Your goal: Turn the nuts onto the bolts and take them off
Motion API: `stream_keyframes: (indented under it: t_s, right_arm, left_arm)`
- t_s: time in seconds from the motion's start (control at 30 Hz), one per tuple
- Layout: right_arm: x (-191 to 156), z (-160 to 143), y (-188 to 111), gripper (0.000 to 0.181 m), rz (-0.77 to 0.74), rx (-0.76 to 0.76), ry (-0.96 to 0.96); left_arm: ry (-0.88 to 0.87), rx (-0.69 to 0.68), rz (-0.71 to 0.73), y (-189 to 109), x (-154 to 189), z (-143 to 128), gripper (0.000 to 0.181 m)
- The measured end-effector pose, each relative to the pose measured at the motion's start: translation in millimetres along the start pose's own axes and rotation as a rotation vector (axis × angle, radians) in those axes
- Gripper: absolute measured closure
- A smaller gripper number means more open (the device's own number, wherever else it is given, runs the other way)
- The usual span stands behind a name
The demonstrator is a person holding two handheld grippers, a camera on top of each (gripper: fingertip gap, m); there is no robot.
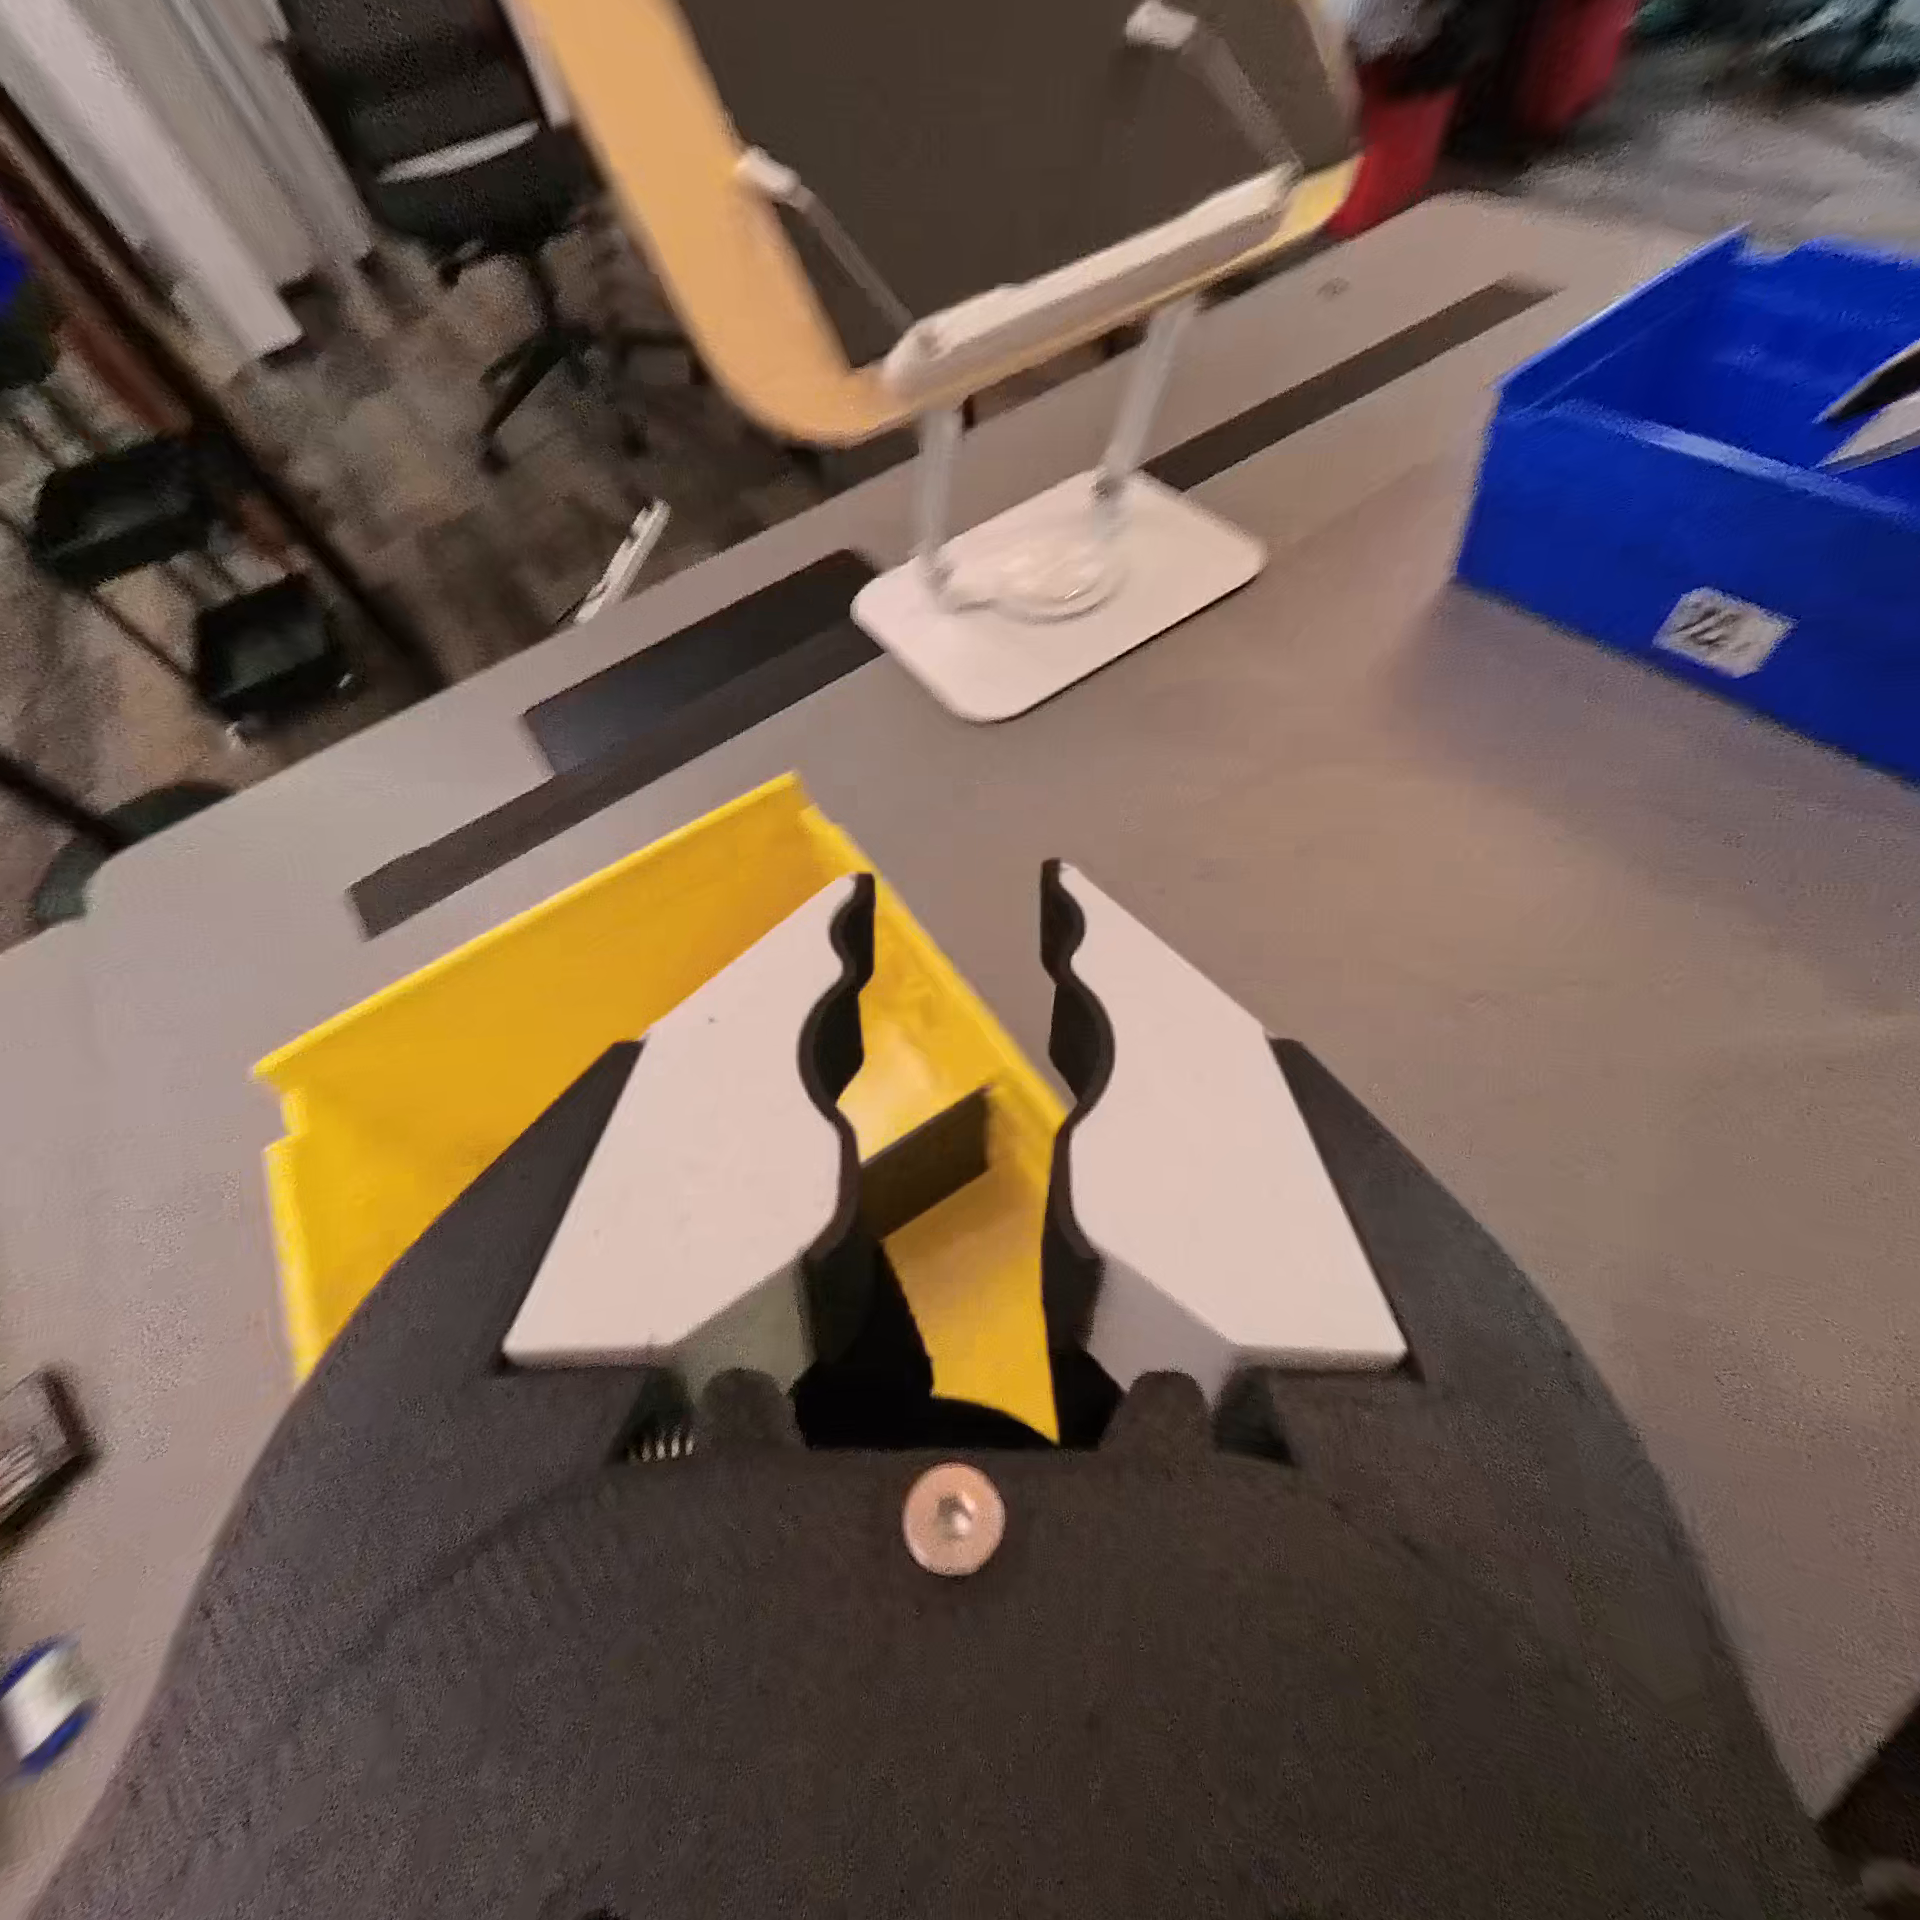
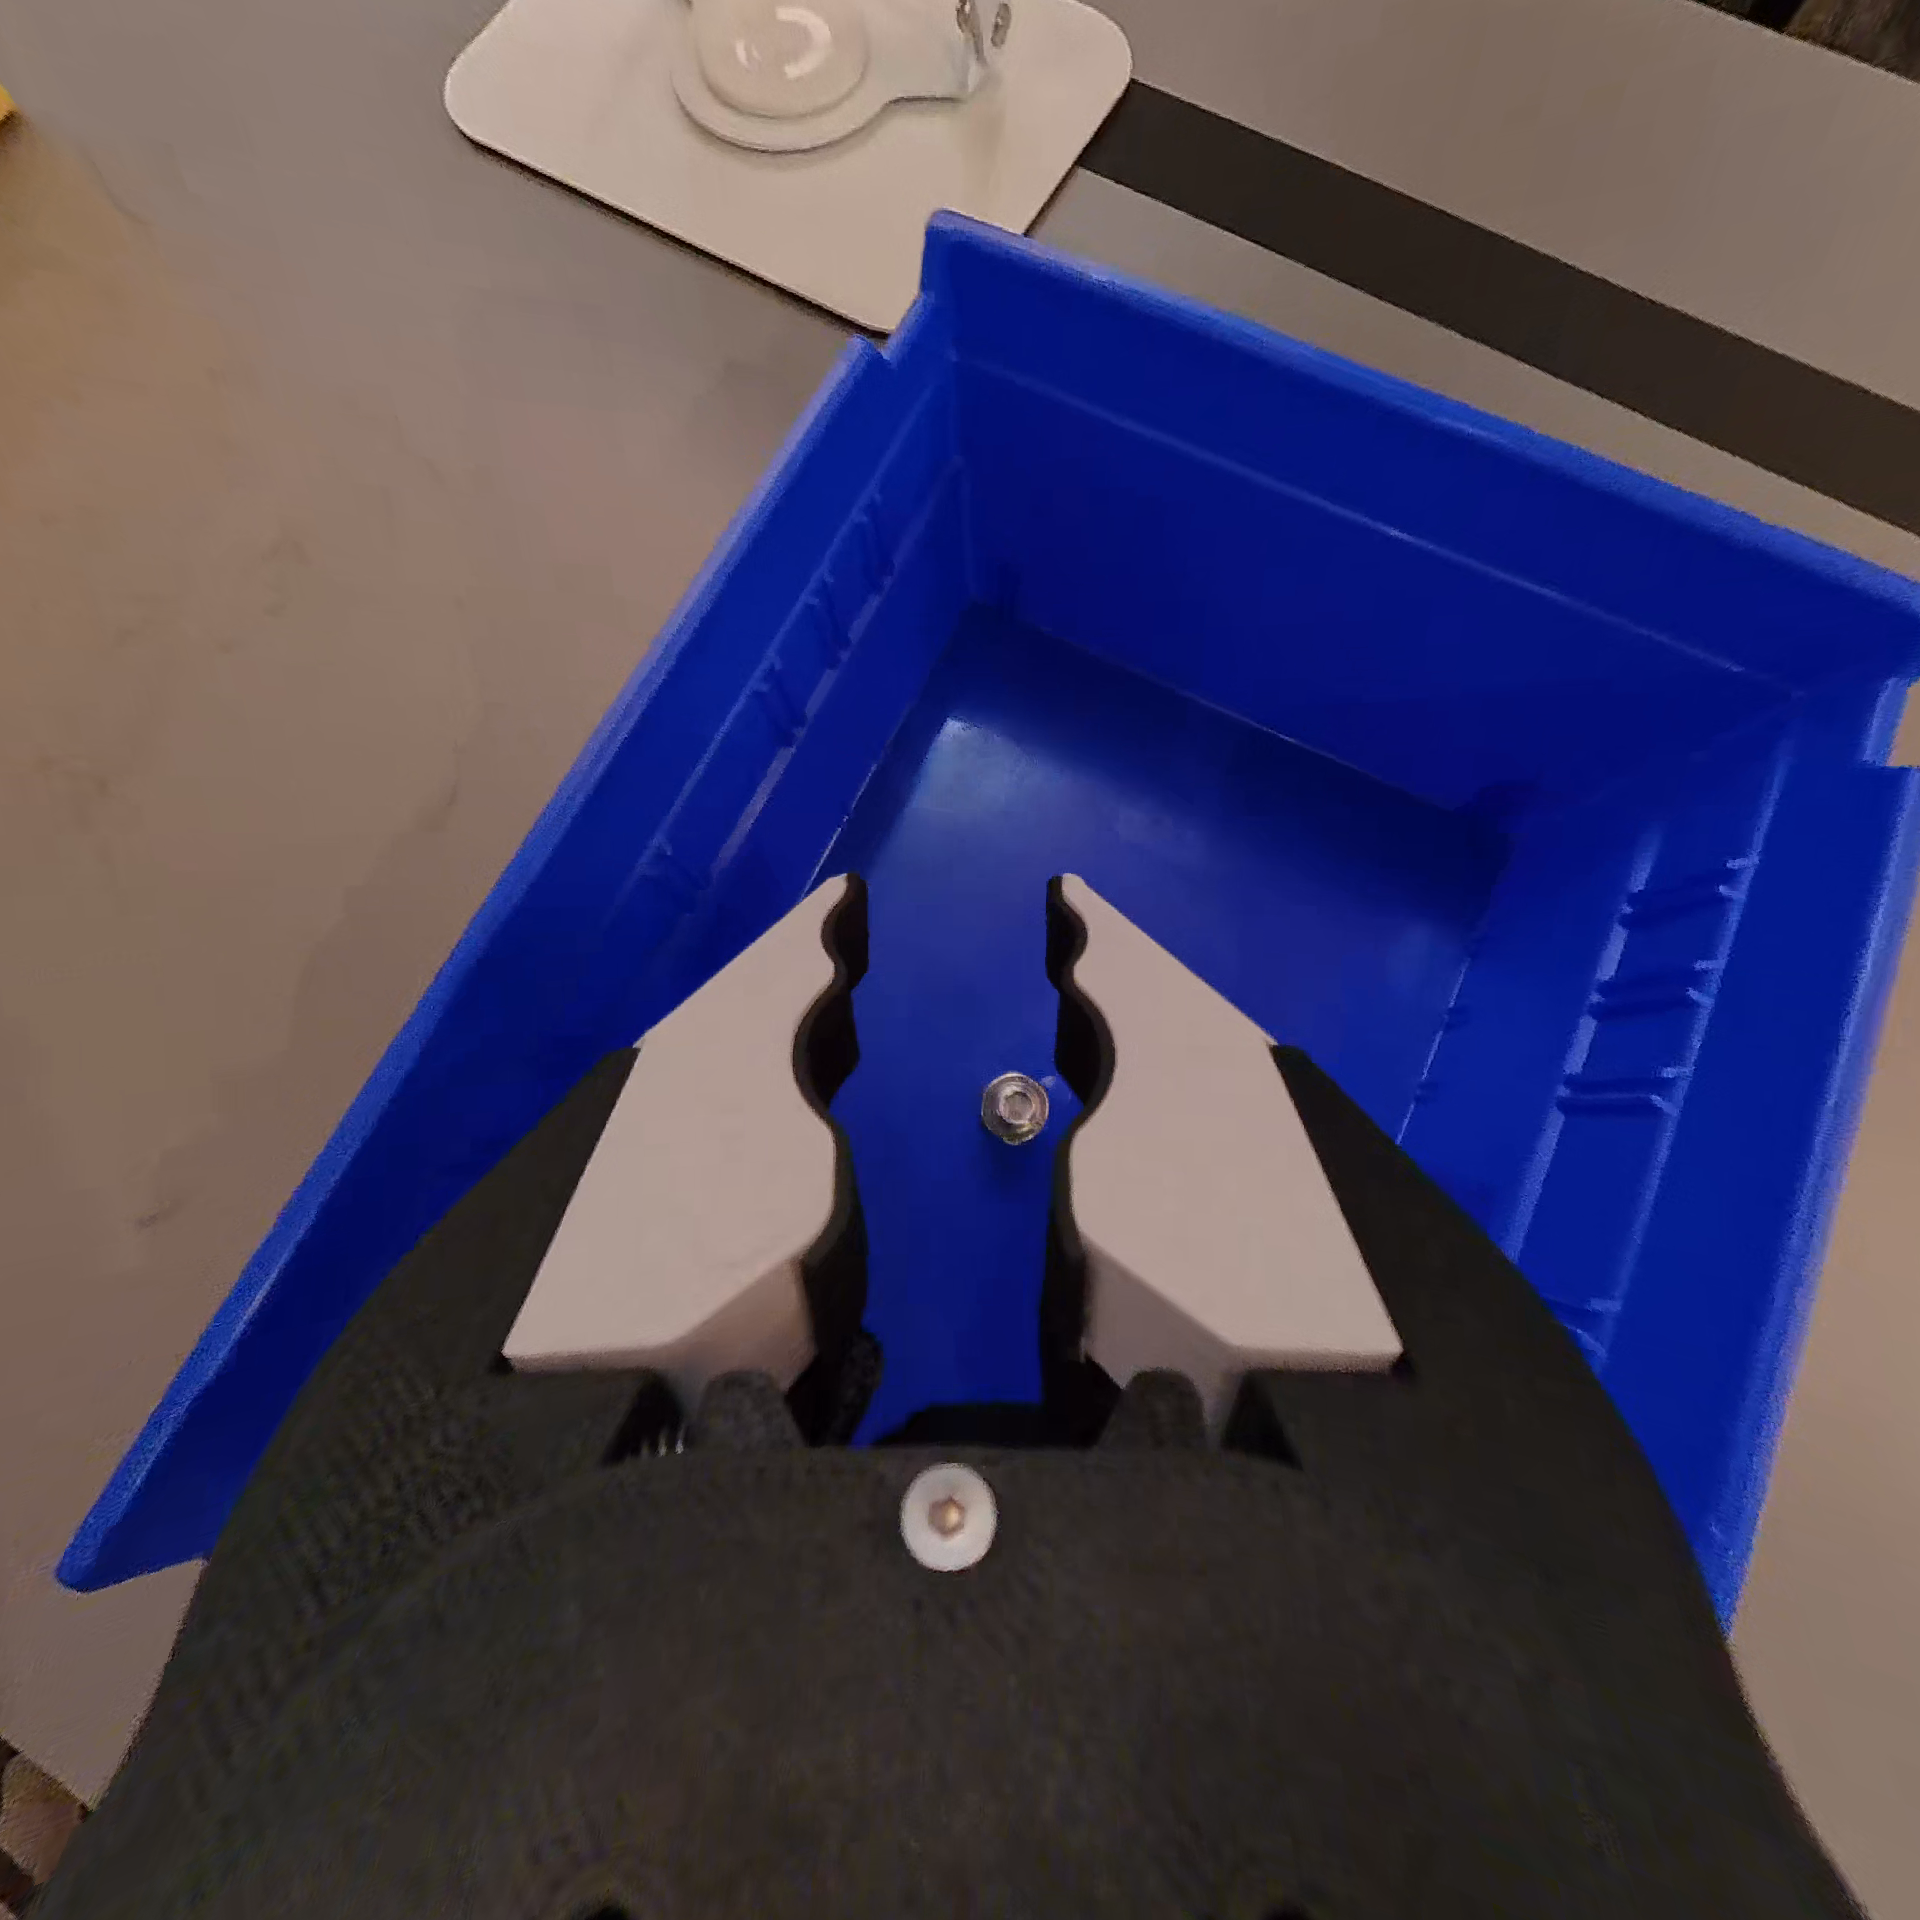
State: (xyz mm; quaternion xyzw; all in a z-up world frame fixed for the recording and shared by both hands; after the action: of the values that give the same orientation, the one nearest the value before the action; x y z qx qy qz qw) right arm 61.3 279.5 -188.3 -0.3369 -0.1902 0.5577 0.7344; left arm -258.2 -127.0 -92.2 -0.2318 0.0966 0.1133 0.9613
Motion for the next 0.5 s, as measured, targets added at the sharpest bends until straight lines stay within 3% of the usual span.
stream_keyframes:
  t_s: [0.17, 0.5]
  right_arm:
    - [-10.0, 3.7, 2.4, 0.149, 0.019, 0.010, -0.030]
    - [-24.6, 9.4, 5.3, 0.150, 0.049, 0.018, -0.077]
  left_arm:
    - [0.021, -0.284, 0.044, 32.3, -54.2, -44.9, 0.147]
    - [0.080, -0.652, -0.098, 112.0, -80.2, -92.6, 0.151]
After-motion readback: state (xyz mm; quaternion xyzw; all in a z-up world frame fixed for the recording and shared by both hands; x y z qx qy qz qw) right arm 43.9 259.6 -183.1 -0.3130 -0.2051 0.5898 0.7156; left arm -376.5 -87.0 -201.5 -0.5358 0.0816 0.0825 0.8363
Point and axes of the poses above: each gripper's, where its closed fingertips meet, y out along the fingers, z out of its top, x = y × z across the jaws, the point moved 6 cm from there along -y, back along the fingers, and after that the axes turned 7 degrees about y, right-handed, at the moved point
